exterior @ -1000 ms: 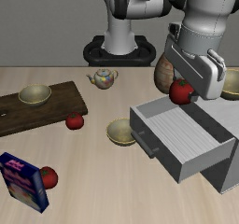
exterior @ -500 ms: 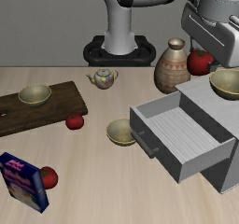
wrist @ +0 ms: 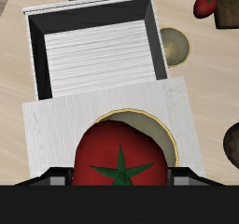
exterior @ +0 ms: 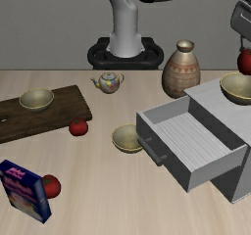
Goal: Pick the tomato in the top layer of the drawer and place it on the porcelain bowl at the top of the cabinet
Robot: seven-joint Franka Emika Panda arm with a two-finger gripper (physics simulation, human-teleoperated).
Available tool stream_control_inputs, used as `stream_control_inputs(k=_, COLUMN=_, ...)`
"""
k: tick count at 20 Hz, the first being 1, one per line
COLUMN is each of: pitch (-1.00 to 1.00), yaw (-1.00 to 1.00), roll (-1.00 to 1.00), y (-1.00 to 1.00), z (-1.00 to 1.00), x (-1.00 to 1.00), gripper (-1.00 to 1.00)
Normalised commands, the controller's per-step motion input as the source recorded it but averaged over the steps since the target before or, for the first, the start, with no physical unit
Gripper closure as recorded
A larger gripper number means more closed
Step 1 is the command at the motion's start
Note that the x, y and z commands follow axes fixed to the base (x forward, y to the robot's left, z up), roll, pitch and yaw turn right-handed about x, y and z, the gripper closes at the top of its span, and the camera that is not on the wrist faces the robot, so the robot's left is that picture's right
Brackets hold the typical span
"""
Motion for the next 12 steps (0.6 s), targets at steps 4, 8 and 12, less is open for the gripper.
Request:
stream_control_inputs(k=4, pitch=0.0, yaw=0.0, roll=0.0, y=0.0, z=0.0, x=0.0, gripper=-1.0)
stream_control_inputs(k=8, pitch=0.0, yaw=0.0, roll=0.0, y=0.0, z=0.0, x=0.0, gripper=-1.0)
stream_control_inputs(k=12, pitch=0.0, yaw=0.0, roll=0.0, y=0.0, z=0.0, x=0.0, gripper=-1.0)
